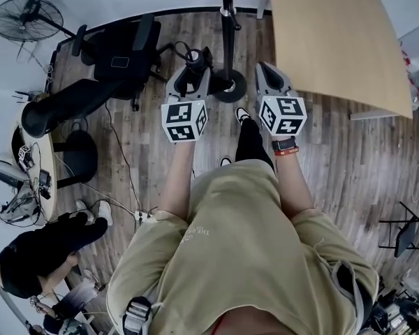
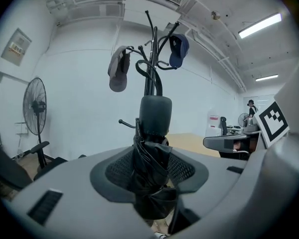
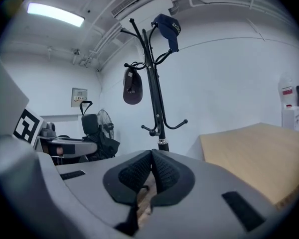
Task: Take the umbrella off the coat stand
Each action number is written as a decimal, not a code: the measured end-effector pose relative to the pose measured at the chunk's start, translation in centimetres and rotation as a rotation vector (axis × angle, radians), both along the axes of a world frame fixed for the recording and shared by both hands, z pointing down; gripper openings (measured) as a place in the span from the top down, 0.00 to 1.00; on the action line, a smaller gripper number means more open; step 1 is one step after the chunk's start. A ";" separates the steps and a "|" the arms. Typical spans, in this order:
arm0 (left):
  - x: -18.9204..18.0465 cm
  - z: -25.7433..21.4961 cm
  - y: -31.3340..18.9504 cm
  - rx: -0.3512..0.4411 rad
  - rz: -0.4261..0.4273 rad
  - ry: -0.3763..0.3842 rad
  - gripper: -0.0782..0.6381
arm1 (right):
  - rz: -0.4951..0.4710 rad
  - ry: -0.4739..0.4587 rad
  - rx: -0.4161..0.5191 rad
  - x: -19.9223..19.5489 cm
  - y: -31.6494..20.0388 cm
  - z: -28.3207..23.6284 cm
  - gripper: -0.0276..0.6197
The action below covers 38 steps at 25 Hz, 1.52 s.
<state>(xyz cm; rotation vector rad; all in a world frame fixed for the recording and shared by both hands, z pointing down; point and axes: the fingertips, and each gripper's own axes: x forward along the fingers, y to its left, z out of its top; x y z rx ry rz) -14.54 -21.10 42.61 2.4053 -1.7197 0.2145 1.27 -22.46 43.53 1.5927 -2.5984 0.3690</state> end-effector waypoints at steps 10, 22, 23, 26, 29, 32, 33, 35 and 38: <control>-2.0 -0.9 3.1 0.057 -0.033 0.010 0.61 | 0.030 0.043 0.055 -1.4 2.9 -0.7 0.93; -1.6 -0.7 3.6 0.056 0.003 0.024 0.61 | 0.069 0.027 0.076 -0.7 3.5 -1.4 0.93; -1.5 -0.8 3.6 0.056 0.007 0.025 0.61 | 0.073 0.020 0.082 -0.6 3.5 -1.6 0.93; -1.2 -0.9 3.5 0.058 0.018 0.027 0.61 | 0.087 -0.001 0.092 -0.3 3.2 -1.9 0.93; -0.9 -1.0 3.4 0.062 0.026 0.026 0.61 | 0.087 -0.005 0.098 -0.3 3.2 -2.0 0.93; -0.5 -1.1 3.5 0.064 0.031 0.027 0.61 | 0.079 -0.004 0.104 -0.1 3.2 -2.2 0.93; -0.4 -1.2 3.4 0.064 0.033 0.027 0.61 | 0.073 -0.004 0.102 -0.1 3.2 -2.2 0.93; -0.2 -1.3 3.4 0.066 0.037 0.028 0.61 | 0.065 0.005 0.091 -0.2 3.1 -2.1 0.93; -0.1 -1.4 3.3 0.068 0.042 0.024 0.61 | 0.064 0.026 0.084 -0.3 3.0 -1.7 0.93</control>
